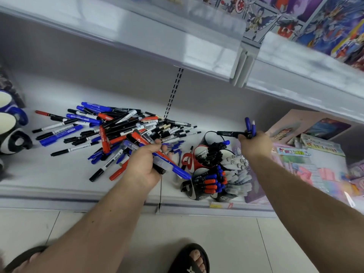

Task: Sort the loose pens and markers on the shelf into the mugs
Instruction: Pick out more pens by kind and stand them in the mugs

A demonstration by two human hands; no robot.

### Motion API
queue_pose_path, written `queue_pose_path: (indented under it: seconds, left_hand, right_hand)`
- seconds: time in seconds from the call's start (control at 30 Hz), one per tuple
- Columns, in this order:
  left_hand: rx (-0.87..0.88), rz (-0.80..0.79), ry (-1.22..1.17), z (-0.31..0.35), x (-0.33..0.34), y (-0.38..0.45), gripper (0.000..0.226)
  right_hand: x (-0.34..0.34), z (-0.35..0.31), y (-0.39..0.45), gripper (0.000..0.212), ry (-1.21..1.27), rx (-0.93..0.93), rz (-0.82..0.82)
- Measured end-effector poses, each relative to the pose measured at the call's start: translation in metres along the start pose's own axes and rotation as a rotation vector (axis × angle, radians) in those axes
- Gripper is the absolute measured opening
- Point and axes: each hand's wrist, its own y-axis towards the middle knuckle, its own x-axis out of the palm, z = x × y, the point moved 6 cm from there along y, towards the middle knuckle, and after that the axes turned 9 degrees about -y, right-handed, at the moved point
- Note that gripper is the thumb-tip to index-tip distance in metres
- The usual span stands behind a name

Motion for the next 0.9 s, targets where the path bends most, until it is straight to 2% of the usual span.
queue_pose_path:
  seconds: [0.17, 0.3, 0.37, 0.47, 0.53, 0.57, 0.63, 0.7, 0.8, 0.9]
  left_hand:
    - [0.026, 0.032, 0.026, 0.014, -0.017, 0.011, 0.010]
    - [0.060, 0.044, 0.028, 0.018, -0.019, 0.013, 0.016]
    - [0.062, 0.038, 0.041, 0.020, -0.019, 0.014, 0.018]
    - [0.051, 0.013, 0.116, 0.023, -0.019, 0.013, 0.017]
    - [0.032, 0.003, 0.150, 0.022, -0.020, 0.012, 0.014]
    - [0.018, 0.003, 0.163, 0.020, -0.021, 0.012, 0.012]
    - [-0.026, -0.008, 0.192, 0.014, -0.020, 0.007, 0.008]
    - [-0.037, -0.022, 0.256, 0.008, -0.018, -0.001, 0.005]
    - [-0.001, -0.050, 0.320, 0.005, -0.008, -0.019, 0.003]
    - [0.017, -0.136, 0.367, 0.004, 0.005, -0.042, 0.006]
  right_hand:
    - [0.062, -0.010, 0.033, 0.011, -0.198, -0.014, -0.118]
    - [0.103, -0.014, 0.051, 0.022, -0.371, 0.008, -0.271]
    - [0.115, -0.018, 0.055, 0.028, -0.469, -0.049, -0.326]
    - [0.114, -0.033, 0.050, 0.028, -0.583, -0.163, -0.314]
    - [0.105, -0.051, 0.033, 0.029, -0.465, -0.230, -0.358]
    - [0.100, -0.060, 0.019, 0.032, -0.307, -0.237, -0.434]
    - [0.089, -0.071, -0.021, 0.033, 0.140, -0.123, -0.686]
    - [0.071, -0.079, -0.066, 0.036, 0.409, -0.045, -0.900]
    - [0.039, -0.086, -0.121, 0.041, 0.515, 0.002, -1.092]
    - [0.012, -0.094, -0.161, 0.044, 0.503, 0.001, -1.154]
